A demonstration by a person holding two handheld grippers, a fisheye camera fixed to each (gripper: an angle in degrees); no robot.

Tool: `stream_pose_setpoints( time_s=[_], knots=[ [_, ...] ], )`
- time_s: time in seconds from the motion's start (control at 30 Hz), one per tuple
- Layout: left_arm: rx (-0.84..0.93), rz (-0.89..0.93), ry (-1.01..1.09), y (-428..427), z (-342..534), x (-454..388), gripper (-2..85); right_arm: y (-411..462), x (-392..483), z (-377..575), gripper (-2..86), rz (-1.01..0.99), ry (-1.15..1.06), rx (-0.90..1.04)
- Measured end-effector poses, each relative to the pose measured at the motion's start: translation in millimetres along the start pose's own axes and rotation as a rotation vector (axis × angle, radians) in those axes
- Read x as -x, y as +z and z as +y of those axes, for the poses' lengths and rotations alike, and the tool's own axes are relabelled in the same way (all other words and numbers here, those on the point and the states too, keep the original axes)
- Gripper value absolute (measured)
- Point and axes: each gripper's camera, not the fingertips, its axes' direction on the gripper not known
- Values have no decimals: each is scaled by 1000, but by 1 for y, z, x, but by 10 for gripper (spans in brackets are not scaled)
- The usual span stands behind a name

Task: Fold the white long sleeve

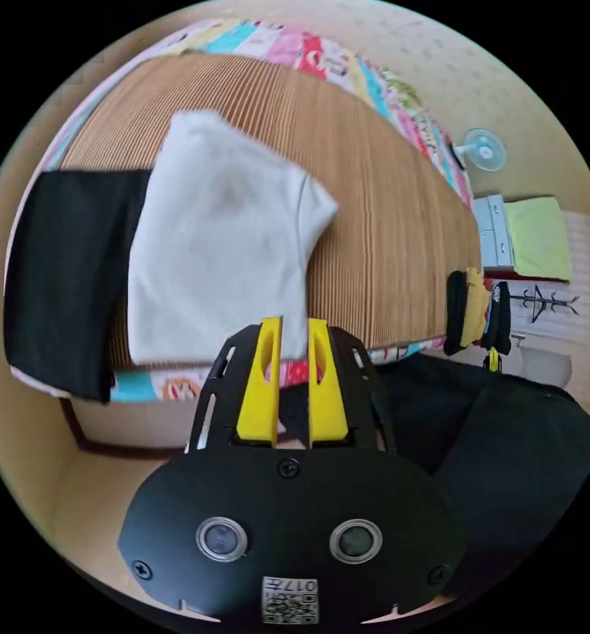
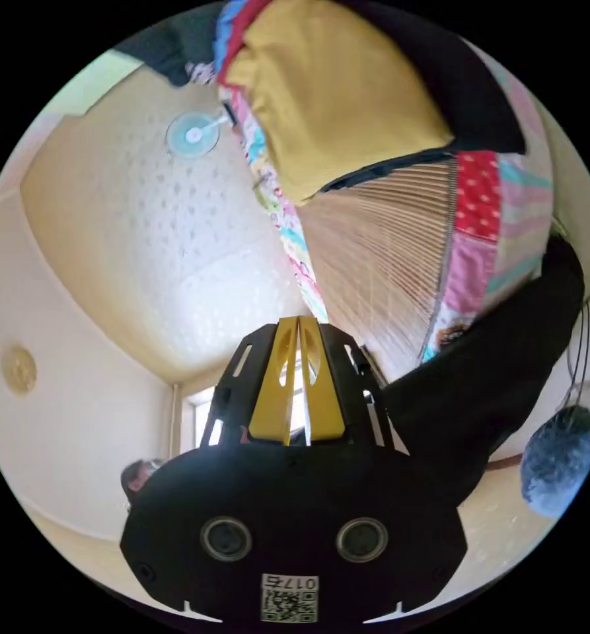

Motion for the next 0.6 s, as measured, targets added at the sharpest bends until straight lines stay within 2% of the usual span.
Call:
stream_pose_setpoints(
  time_s=[0.07, 0.17, 0.33, 0.4, 0.43, 0.5, 0.57, 0.6],
  knots=[
    [-58, 9, 43, -4, -36, -9, 112, 21, 14, 16, 3, 19, -94, 43],
    [-44, -17, 33, 18, -76, -13, 163, 42, 29, 47, 3, 97, -212, 78],
    [80, -13, -22, 85, -104, 0, 167, 38, 44, 90, 3, 177, -371, 34],
    [43, -67, -73, 92, -96, 8, 138, 31, 53, 106, 3, 308, -457, -29],
    [28, -141, -93, 95, -89, 13, 117, 30, 54, 108, 3, 337, -464, -36],
    [1, -151, -59, 99, -78, 17, 98, 30, 49, 107, 3, 391, -457, -25],
    [-35, -110, -33, 98, -56, 29, 67, 35, 38, 99, 4, 387, -398, 8],
    [-35, -68, -35, 97, -50, 34, 62, 42, 23, 87, 4, 371, -294, 85]
  ],
)
